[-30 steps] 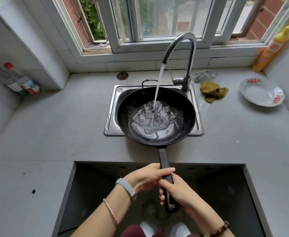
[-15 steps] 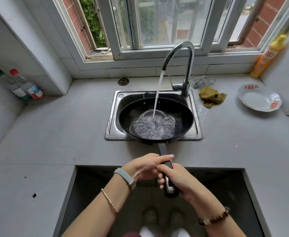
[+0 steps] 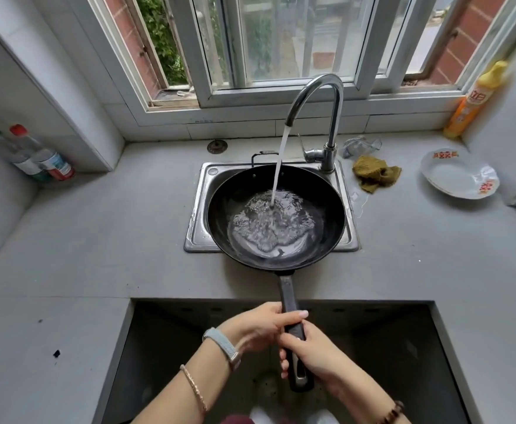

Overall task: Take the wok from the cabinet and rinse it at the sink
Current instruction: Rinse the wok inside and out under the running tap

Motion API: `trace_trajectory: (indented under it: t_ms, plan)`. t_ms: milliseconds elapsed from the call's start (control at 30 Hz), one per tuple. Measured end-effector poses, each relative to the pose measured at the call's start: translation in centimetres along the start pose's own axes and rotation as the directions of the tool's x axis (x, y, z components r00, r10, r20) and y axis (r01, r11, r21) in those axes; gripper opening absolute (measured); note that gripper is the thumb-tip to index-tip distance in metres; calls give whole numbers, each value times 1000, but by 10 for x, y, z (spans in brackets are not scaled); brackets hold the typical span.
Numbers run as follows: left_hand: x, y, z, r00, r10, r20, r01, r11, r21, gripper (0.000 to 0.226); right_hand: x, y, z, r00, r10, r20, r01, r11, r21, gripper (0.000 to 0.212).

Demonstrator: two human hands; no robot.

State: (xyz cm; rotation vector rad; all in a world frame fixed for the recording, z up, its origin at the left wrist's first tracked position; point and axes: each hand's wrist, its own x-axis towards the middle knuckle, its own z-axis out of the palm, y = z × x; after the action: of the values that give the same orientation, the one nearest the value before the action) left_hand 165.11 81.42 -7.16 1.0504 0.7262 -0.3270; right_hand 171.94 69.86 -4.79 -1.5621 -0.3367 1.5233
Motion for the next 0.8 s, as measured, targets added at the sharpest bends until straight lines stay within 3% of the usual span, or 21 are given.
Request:
trace_trajectory:
  t_ms: [167,267,367,433,600,800]
  plan:
    - [7,-23,4,1000,-9,-15,9,998,-55,19,2,21,0,998,48,-43,-51,995,-81,18]
    - [8,-19,3,1000,3,-8,-3,999,-35,36,1,15,0,998,39,-41,-42,995,-85,13]
    - [6,-8,0,1000,5,-10,-5,1000,-22,43,-1,1,0,999,13,-32,-14,999,-38,10]
    - [1,5,0,1000,2,3,-2,999,-39,34,-2,-10,2,1000,-9,-26,9,1000,-3,5]
    - [-8,34,-1,999,26,47,-23,997,-78,32,0,-39,5,998,-45,-32,47,997,62,17]
    - [-5,36,-4,998,34,49,-31,998,-62,33,0,-40,4,999,-40,-21,42,995,91,17]
